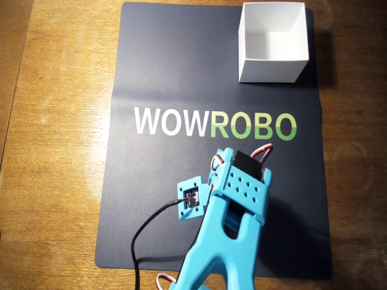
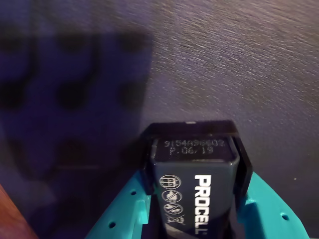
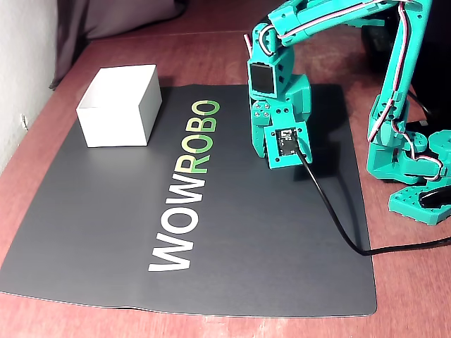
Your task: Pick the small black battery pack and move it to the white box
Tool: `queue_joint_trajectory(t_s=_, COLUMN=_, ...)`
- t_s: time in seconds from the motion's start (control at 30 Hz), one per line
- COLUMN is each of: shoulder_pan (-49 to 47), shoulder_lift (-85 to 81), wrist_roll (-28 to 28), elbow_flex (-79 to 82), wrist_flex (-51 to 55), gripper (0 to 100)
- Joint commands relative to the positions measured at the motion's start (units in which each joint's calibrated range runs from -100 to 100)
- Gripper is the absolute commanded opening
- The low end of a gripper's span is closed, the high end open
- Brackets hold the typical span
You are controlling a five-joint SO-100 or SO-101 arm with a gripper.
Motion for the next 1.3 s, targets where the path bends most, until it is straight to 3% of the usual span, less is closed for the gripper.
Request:
queue_joint_trajectory(t_s=0.0, shoulder_pan=0.79, shoulder_lift=1.38, wrist_roll=0.08, elbow_flex=-1.24, wrist_flex=-0.19, gripper=16)
queue_joint_trajectory(t_s=0.2, shoulder_pan=0.9, shoulder_lift=3.31, wrist_roll=5.57, elbow_flex=-1.15, wrist_flex=-2.29, gripper=16)
queue_joint_trajectory(t_s=0.5, shoulder_pan=0.9, shoulder_lift=3.57, wrist_roll=6.71, elbow_flex=-0.96, wrist_flex=-1.59, gripper=16)
queue_joint_trajectory(t_s=0.73, shoulder_pan=0.9, shoulder_lift=3.66, wrist_roll=11.54, elbow_flex=0.76, wrist_flex=-1.85, gripper=16)
queue_joint_trajectory(t_s=1.27, shoulder_pan=5.83, shoulder_lift=3.14, wrist_roll=11.27, elbow_flex=1.57, wrist_flex=-2.12, gripper=16)
